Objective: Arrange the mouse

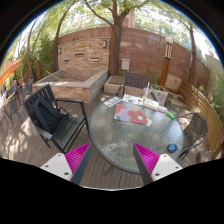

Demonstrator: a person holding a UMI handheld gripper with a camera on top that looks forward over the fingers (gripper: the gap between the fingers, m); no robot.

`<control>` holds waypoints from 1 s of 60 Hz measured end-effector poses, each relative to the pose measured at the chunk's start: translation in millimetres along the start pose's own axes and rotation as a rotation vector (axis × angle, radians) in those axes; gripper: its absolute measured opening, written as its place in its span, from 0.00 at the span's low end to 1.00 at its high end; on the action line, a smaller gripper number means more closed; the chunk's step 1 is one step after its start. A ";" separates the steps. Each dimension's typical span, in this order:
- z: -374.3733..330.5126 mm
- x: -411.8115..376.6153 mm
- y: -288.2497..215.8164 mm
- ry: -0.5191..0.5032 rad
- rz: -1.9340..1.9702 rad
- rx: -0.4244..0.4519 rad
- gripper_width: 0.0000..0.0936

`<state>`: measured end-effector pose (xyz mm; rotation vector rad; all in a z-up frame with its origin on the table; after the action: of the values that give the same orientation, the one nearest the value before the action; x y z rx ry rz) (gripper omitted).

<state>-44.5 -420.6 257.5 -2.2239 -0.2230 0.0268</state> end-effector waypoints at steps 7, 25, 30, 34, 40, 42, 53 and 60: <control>2.4 47.0 22.5 0.030 0.036 -0.037 0.91; 40.3 181.9 120.2 0.196 0.150 -0.157 0.91; 65.0 228.5 140.2 0.224 0.153 -0.133 0.91; 92.0 263.3 140.6 0.238 0.157 -0.117 0.91; 135.4 307.5 142.4 0.240 0.177 -0.080 0.91; 149.6 320.0 145.6 0.236 0.194 -0.081 0.91; 211.6 366.3 145.7 0.205 0.310 -0.100 0.91; 232.6 379.0 133.3 0.167 0.361 -0.075 0.91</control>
<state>325.7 -254.5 31.9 -2.3000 0.2744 0.0292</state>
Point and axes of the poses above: the point between the fingertips, and its own axes, seen from behind it with the camera up: x to the right, y down, z forward, the way the camera looks, the point moved 6 cm from there along -z, backward, against the way the camera looks, and after that the axes turned 1 degree about z, right-handed, at the moved point
